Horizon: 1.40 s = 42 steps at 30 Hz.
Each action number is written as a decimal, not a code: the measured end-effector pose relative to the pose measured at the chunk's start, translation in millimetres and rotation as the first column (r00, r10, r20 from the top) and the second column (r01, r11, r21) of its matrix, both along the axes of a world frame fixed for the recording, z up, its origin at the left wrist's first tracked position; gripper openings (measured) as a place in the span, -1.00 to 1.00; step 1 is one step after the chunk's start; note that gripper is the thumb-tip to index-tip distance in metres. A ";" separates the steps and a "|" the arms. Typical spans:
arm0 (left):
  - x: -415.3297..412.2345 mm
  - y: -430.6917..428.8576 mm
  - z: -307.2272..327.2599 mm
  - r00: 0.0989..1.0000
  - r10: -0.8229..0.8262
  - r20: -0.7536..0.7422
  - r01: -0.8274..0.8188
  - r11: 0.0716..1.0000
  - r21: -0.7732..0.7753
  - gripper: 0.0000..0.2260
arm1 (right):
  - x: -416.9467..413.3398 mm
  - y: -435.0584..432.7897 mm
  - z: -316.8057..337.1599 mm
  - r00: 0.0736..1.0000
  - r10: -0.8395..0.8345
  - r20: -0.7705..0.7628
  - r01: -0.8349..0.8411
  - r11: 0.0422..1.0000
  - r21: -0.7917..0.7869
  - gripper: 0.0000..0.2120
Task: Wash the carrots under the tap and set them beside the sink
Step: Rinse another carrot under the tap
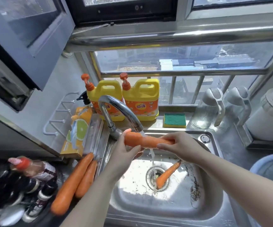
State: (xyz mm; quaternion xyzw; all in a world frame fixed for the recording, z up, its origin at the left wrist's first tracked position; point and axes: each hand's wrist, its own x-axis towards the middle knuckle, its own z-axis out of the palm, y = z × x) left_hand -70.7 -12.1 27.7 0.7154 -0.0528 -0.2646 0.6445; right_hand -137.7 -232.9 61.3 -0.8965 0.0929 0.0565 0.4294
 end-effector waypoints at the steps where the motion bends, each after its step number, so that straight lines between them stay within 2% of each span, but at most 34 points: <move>1: -0.8 -2.1 0.8 1.000 0.018 -0.017 -0.018 0.999 -0.035 -0.44 | -0.4 -0.7 1.2 1.000 0.008 0.004 -0.008 1.000 -0.024 -0.76; 4: -5.0 -12.4 2.9 0.994 0.109 0.007 -0.109 0.993 -0.038 -0.40 | -0.8 -0.3 0.8 0.999 -0.008 0.034 0.011 0.996 -0.089 -0.74; 7: -10.5 -24.0 2.5 0.978 0.194 0.073 -0.197 0.980 0.036 -0.56 | -3.6 4.0 1.4 0.998 -0.025 0.057 0.034 0.987 -0.157 -0.75; 10: -12.4 -32.2 5.5 0.945 0.316 0.081 -0.322 0.944 0.076 -0.68 | -5.5 10.0 0.6 0.997 -0.007 0.076 0.017 0.990 -0.139 -0.75; 12: -9.7 -31.3 8.4 0.948 0.310 0.068 -0.315 0.944 0.093 -0.69 | -6.1 9.9 -1.0 0.998 0.000 0.058 0.006 0.995 -0.097 -0.76; 16: -12.2 -23.5 20.7 0.974 0.224 -0.011 -0.224 0.975 0.007 -0.75 | -10.1 0.8 -0.6 0.999 -0.033 0.005 0.033 0.998 -0.047 -0.77; 19: -14.5 -17.5 23.9 0.983 0.159 -0.089 -0.163 0.986 -0.038 -0.77 | -10.3 -3.2 1.6 0.997 -0.071 0.032 0.073 0.994 -0.086 -0.76; 23: -11.6 -1.8 23.4 0.987 0.127 -0.098 -0.129 0.992 -0.012 -0.83 | -3.2 0.9 4.0 0.988 -0.105 0.117 0.122 0.982 -0.146 -0.68; 26: -12.3 12.0 21.3 0.962 0.225 -0.155 -0.239 0.968 -0.076 -0.83 | 7.4 7.8 5.4 0.980 -0.171 0.100 0.175 0.984 -0.025 -0.68; 28: -15.4 22.2 19.9 0.943 0.272 -0.194 -0.296 0.949 -0.107 -0.83 | 13.7 13.4 1.7 0.982 -0.188 0.008 0.184 0.969 0.163 -0.68; 29: -18.0 28.2 19.7 0.933 0.296 -0.206 -0.324 0.938 -0.123 -0.83 | 15.8 16.4 -1.6 0.979 -0.201 -0.043 0.205 0.925 0.319 -0.67; 31: -23.9 39.5 19.9 0.899 0.352 -0.260 -0.398 0.905 -0.152 -0.82 | 16.7 26.7 -5.8 0.959 -0.242 -0.150 0.281 0.721 0.634 -0.68; 33: -28.9 50.1 19.0 0.878 0.387 -0.280 -0.441 0.883 -0.162 -0.80 | 17.3 41.3 -7.3 0.940 -0.239 -0.243 0.335 0.519 0.786 -0.74; 37: -36.0 64.0 21.6 0.882 0.412 -0.229 -0.451 0.878 -0.161 -0.81 | 19.7 73.0 -11.6 0.894 -0.215 -0.393 0.435 0.215 0.874 -0.76; 38: -37.1 67.0 22.6 0.889 0.403 -0.219 -0.440 0.883 -0.164 -0.81 | 20.6 78.7 -11.7 0.879 -0.217 -0.424 0.462 0.168 0.871 -0.78; 42: -37.2 79.2 26.9 0.899 0.376 -0.225 -0.420 0.885 -0.199 -0.77 | 20.4 92.1 -8.0 0.845 -0.255 -0.471 0.507 0.100 0.856 -0.75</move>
